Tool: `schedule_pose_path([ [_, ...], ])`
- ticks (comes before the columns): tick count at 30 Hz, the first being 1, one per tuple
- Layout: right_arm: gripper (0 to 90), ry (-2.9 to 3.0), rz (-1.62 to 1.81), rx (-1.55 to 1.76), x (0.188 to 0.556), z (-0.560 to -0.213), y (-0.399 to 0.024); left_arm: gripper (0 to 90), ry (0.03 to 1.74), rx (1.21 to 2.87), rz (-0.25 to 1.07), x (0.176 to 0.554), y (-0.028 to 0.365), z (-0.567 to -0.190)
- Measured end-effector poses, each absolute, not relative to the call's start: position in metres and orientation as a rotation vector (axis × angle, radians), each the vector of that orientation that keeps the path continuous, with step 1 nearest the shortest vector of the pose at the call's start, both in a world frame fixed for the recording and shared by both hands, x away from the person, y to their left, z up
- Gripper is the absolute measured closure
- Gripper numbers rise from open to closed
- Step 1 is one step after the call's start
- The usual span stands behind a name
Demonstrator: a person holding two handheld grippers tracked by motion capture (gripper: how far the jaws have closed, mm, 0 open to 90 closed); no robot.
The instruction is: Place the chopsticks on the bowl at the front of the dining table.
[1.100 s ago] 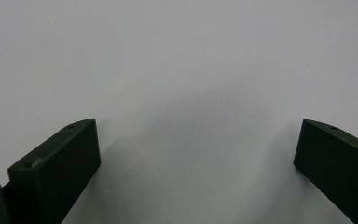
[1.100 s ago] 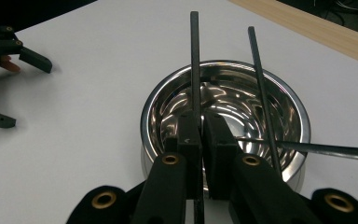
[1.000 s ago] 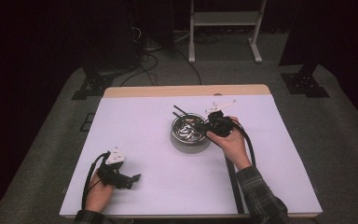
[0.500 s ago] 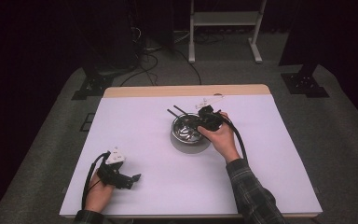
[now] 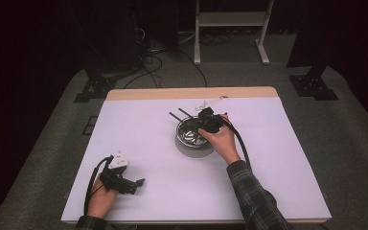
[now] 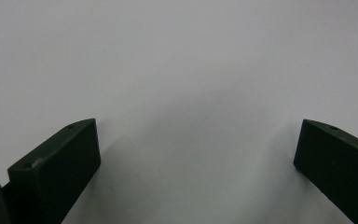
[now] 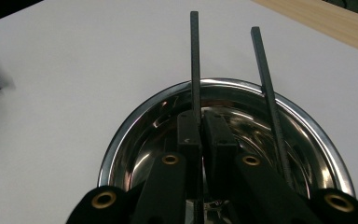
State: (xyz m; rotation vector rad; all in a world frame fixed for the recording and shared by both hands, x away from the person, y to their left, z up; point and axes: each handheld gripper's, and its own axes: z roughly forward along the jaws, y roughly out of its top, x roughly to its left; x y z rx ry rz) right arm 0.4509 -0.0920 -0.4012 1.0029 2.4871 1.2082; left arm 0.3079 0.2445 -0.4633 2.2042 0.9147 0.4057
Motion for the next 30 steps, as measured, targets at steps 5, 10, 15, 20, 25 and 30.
schedule_pose_path([
  [5,85.4,2.489,1.198,1.009,0.452,-0.404,-0.089,0.0,0.915,2.204,0.406,0.308,0.244,-0.463],
  [10,85.4,2.495,1.183,1.017,0.454,-0.408,-0.086,0.0,0.914,2.206,0.406,0.308,0.245,-0.463],
  [15,82.0,2.498,1.185,1.019,0.454,-0.408,-0.085,0.0,0.914,2.204,0.406,0.308,0.244,-0.463],
  [20,69.5,2.484,1.217,0.997,0.449,-0.401,-0.088,0.0,0.915,2.204,0.405,0.308,0.244,-0.463],
  [25,65.2,2.475,1.234,0.980,0.438,-0.387,-0.097,0.0,0.913,2.208,0.407,0.308,0.245,-0.463],
  [30,68.1,2.456,1.265,0.983,0.424,-0.377,-0.117,0.0,0.912,2.207,0.409,0.308,0.245,-0.463],
])
